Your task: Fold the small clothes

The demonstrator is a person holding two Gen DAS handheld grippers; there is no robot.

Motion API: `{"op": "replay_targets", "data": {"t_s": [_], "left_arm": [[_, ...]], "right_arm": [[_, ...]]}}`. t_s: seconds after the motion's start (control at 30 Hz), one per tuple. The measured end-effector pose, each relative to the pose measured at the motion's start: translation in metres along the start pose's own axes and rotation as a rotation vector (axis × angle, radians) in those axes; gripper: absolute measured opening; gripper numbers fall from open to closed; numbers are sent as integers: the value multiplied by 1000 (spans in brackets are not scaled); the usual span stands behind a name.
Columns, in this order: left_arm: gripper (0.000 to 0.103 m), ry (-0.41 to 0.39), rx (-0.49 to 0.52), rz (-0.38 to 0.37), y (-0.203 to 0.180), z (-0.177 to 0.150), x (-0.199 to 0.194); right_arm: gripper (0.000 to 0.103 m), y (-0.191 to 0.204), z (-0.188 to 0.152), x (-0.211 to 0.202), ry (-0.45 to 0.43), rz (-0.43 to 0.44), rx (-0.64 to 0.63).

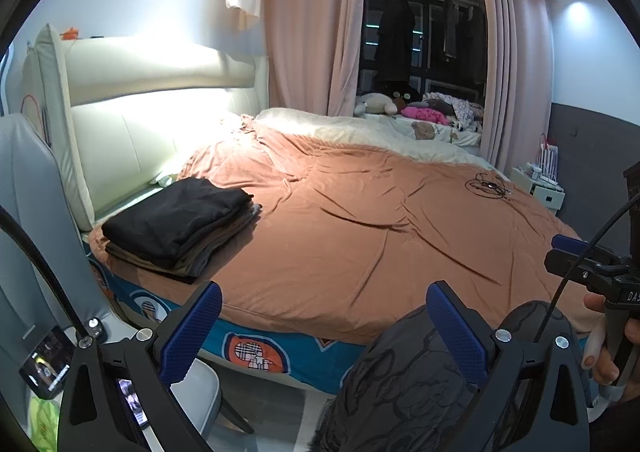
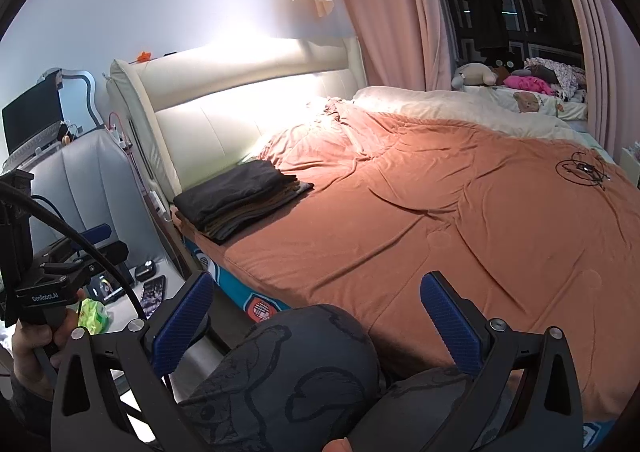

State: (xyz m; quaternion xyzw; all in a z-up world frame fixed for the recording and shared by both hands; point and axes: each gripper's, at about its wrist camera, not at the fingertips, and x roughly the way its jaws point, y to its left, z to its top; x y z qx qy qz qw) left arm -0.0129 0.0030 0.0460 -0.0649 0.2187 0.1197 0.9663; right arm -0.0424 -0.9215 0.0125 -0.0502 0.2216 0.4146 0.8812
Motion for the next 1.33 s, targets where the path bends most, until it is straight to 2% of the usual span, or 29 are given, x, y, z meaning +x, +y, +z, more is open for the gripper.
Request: {"op": "replay_targets", "data": {"t_s": [0.67,1.33], "left_arm": [[103,-5,13,17,4,-2,-11],[103,-30,-9,-17,15,-6,-28]], "right_arm": [[103,7,-4,-6,8,-11,-27],[103,8,4,-16,17,-45,-55]]}}
